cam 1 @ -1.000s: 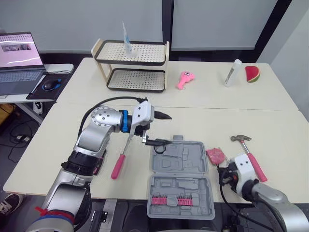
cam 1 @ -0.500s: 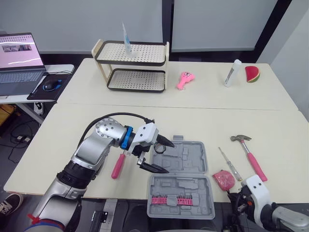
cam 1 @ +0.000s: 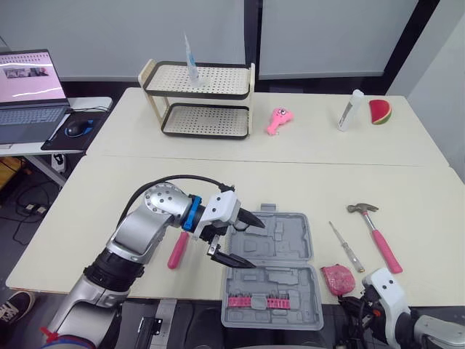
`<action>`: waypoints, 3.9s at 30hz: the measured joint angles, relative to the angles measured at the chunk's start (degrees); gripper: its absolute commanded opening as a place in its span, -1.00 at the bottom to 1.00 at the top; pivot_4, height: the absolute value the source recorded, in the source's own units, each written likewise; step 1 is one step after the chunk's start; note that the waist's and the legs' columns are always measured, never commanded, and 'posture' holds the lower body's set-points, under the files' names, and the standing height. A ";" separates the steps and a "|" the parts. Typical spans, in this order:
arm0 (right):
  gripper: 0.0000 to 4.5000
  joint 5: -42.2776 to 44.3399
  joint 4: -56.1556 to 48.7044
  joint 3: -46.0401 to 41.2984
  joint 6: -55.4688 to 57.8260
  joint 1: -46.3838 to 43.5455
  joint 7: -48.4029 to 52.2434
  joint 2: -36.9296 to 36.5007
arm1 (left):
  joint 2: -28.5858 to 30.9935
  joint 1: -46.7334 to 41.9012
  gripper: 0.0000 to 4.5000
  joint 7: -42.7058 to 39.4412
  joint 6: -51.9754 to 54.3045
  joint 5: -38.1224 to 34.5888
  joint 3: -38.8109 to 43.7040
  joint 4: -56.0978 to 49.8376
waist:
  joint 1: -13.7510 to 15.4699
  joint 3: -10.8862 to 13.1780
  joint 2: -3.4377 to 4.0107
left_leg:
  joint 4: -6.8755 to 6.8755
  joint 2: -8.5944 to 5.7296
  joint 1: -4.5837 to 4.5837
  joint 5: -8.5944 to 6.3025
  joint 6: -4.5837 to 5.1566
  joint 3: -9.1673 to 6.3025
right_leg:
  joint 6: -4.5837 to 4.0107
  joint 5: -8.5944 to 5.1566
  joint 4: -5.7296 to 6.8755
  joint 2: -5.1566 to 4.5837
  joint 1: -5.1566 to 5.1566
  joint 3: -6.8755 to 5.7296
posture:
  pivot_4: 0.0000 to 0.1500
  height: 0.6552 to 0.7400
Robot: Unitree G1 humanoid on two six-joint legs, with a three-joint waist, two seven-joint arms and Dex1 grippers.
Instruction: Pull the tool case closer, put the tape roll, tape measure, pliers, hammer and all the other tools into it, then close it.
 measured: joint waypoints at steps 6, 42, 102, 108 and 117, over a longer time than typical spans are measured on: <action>-0.16 7.61 -2.08 -9.78 2.92 -0.29 9.99 -10.73 | -0.49 1.51 1.00 1.27 -0.01 0.00 -0.21 -1.46 | 0.09 0.02 -0.01 | 0.01 0.00 0.08 -0.01 0.02 -0.04 | 0.00 0.00 -0.02 0.01 0.12 0.00 | 1.00 1.00; 0.99 -22.68 52.45 19.41 -76.99 -34.47 37.04 -16.28 | -2.38 7.46 1.00 8.04 -2.77 0.06 -2.70 -9.53 | 0.41 0.11 0.01 | 0.28 0.06 0.11 0.00 0.00 0.03 | 0.00 0.00 -0.08 0.00 0.27 -0.01 | 1.00 1.00; 0.39 -36.28 26.85 47.94 -11.11 -69.01 25.35 -10.62 | -1.47 11.78 1.00 14.89 -18.04 1.56 7.28 0.52 | 0.11 0.23 0.16 | 0.40 0.01 -0.12 -0.05 0.07 -0.23 | -0.01 0.01 0.04 -0.05 0.01 -0.09 | 1.00 1.00; 0.39 -39.78 31.29 49.18 -15.56 -70.69 25.84 -7.87 | -1.46 11.43 1.00 15.04 -17.71 1.58 7.27 0.39 | 0.05 0.23 0.16 | 0.39 0.02 -0.12 -0.04 0.06 -0.24 | -0.01 0.01 0.05 -0.04 0.00 -0.12 | 1.00 1.00; 0.39 -43.17 34.37 49.20 -20.24 -70.70 27.18 -6.74 | -1.29 11.36 1.00 15.32 -16.39 1.58 7.27 -1.07 | 0.06 0.23 0.16 | 0.39 0.03 -0.12 -0.04 0.06 -0.23 | -0.01 0.01 0.05 -0.04 0.00 -0.12 | 1.00 1.00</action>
